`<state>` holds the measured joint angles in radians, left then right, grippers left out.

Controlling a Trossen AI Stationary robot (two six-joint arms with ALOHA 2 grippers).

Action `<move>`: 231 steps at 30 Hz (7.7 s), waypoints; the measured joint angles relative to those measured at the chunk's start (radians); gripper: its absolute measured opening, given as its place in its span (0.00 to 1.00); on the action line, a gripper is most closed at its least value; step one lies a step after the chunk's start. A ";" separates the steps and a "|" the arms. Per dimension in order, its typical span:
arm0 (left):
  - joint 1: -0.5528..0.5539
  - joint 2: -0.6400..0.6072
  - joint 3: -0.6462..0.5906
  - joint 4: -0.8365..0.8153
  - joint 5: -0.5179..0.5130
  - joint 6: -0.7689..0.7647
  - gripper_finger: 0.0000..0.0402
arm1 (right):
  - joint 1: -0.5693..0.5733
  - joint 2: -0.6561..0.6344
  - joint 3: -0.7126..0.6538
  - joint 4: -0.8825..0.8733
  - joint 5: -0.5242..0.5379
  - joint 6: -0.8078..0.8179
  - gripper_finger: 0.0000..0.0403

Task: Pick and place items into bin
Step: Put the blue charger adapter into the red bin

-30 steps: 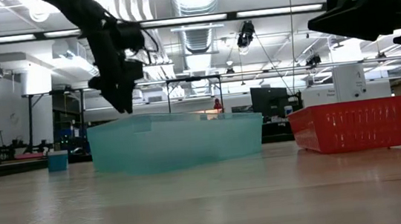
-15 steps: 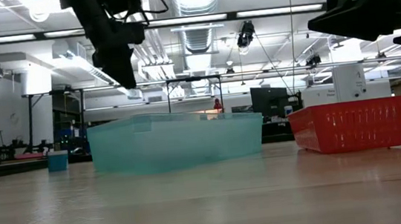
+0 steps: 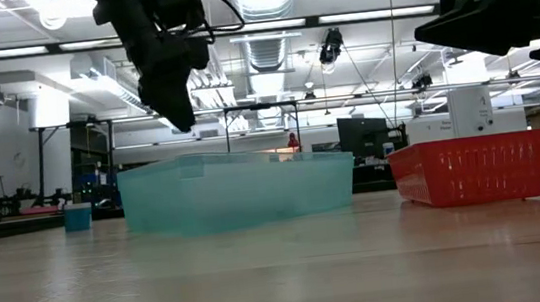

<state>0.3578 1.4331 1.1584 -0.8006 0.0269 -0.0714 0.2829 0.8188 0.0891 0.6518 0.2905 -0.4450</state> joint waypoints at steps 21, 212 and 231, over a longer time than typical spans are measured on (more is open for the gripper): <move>-0.028 0.136 -0.003 -0.501 -0.207 -0.046 0.72 | 0.000 0.000 0.000 -0.013 0.000 0.000 0.17; -0.256 0.450 0.079 1.343 0.393 -0.122 0.32 | -0.006 0.331 0.187 0.188 0.157 -0.767 0.46; -0.246 0.429 0.080 1.286 0.387 -0.124 0.77 | -0.006 0.313 0.186 0.128 0.259 -0.669 0.33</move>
<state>0.1121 1.8620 1.2381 0.4849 0.4138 -0.1954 0.2771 1.1319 0.2749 0.7795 0.5499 -1.1145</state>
